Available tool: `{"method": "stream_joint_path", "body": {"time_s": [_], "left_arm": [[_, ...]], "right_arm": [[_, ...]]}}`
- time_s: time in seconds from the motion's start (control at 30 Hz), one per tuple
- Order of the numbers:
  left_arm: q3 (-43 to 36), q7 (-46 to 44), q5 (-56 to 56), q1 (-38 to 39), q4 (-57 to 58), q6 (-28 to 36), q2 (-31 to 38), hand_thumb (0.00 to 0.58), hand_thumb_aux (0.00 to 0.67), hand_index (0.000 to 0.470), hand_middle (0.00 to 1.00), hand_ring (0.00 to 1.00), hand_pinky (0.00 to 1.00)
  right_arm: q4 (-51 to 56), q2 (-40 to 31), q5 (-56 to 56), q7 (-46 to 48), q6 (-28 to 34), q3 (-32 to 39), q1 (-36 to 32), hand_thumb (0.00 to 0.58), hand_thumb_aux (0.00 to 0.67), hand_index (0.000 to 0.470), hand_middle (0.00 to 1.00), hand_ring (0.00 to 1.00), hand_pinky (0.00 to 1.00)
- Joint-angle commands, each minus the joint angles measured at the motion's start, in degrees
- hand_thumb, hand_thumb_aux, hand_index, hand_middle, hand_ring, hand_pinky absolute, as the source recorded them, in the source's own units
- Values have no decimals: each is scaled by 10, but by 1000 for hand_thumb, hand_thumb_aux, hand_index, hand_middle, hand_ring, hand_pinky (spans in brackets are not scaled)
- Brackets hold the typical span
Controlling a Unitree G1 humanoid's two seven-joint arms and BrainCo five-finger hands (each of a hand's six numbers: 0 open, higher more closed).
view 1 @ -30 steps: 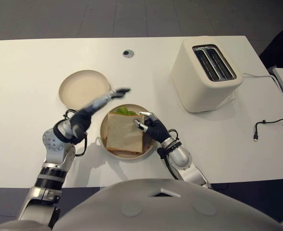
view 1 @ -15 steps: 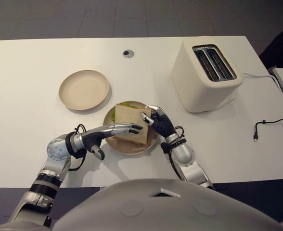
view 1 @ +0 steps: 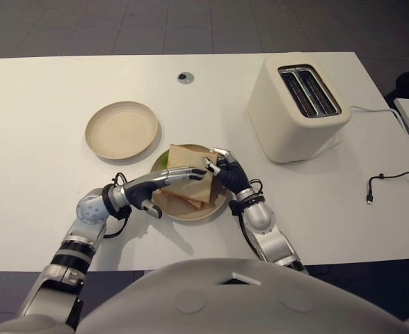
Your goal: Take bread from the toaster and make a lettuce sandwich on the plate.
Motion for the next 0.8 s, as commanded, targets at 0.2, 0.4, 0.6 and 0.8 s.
{"method": "stream_joint_path", "body": {"time_s": [0.2,0.4,0.6,0.8], "left_arm": [[-64,-2,43,-2,79,9,-6,0,0,0,0,0,0],[-86,-5,23,-6,76,7,3,0,0,0,0,0,0],[-68,14,-52,-18,30,1,-18,0,0,0,0,0,0],[-86,-100,-337,29,-171,70,6,580,670,470,1000,1000,1000]], "right_arm": [[-12,9,-13,-60,-39,-47,-19,0,0,0,490,490,490],[-33,22,23,-95,-71,-117,-34,0,0,0,0,0,0],[-51,21,63,-44,-107,-103,-28,0,0,0,4,4,4],[-131,-118,192,246,-183,76,10,580,670,470,1000,1000,1000]]}}
